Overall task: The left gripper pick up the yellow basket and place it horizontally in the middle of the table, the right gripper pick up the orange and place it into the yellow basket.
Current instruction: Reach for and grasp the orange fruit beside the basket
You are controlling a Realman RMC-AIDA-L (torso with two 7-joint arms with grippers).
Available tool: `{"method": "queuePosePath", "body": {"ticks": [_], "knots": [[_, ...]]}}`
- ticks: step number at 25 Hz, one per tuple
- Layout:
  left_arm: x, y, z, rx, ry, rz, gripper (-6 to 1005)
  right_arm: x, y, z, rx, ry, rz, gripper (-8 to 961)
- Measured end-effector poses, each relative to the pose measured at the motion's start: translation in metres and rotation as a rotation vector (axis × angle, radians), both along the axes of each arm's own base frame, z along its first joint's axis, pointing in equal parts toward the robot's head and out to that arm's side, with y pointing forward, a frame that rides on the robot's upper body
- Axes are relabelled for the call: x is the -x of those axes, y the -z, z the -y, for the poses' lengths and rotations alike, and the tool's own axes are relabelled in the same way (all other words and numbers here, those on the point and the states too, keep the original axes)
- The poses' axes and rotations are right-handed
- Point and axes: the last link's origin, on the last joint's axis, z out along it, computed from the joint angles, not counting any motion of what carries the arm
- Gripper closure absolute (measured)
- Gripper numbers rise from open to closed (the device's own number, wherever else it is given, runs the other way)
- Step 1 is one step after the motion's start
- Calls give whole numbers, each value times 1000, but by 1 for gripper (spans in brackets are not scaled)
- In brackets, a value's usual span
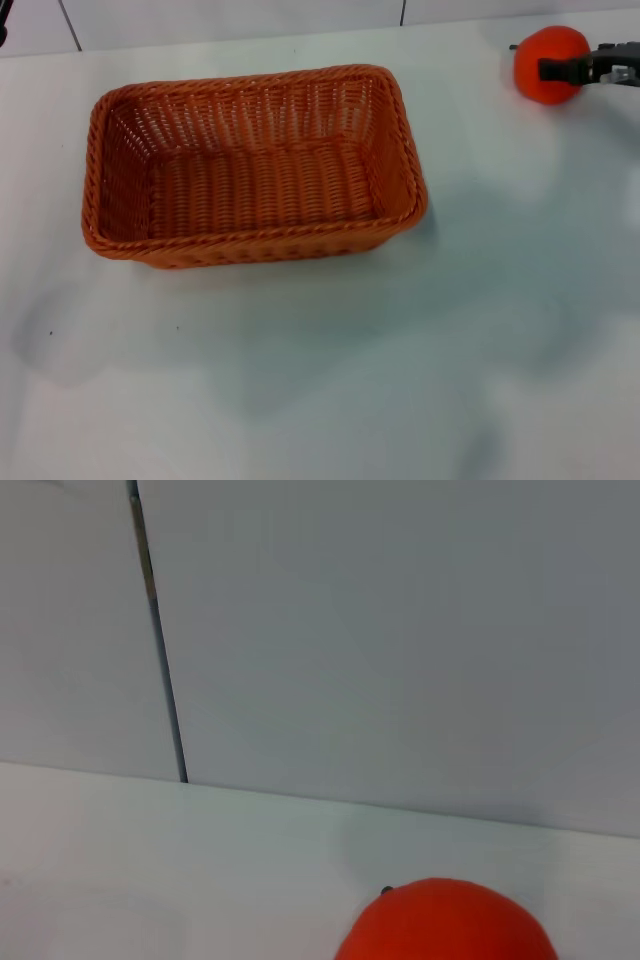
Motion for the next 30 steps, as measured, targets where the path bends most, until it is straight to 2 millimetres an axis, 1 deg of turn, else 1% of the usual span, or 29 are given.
{"method": "queuePosePath", "body": {"ticks": [6,9,19,22,27,30], "knots": [[-1,0,-1,5,4,7,355,4,15,-2,-32,-10,41,58],[-2,-1,-3,7,2,9,355,8,22,-4,-30,-17,32,76],[0,-2,-5,12,-9,23,356,11,22,-6,-38,-19,16,293],[1,-1,-5,16,-20,23,356,12,21,-8,-37,-24,22,534],[1,-1,-6,18,-21,24,356,13,21,-9,-37,-32,29,697],[1,-1,-6,17,-22,25,356,15,18,-10,-59,-31,1,725]]}}
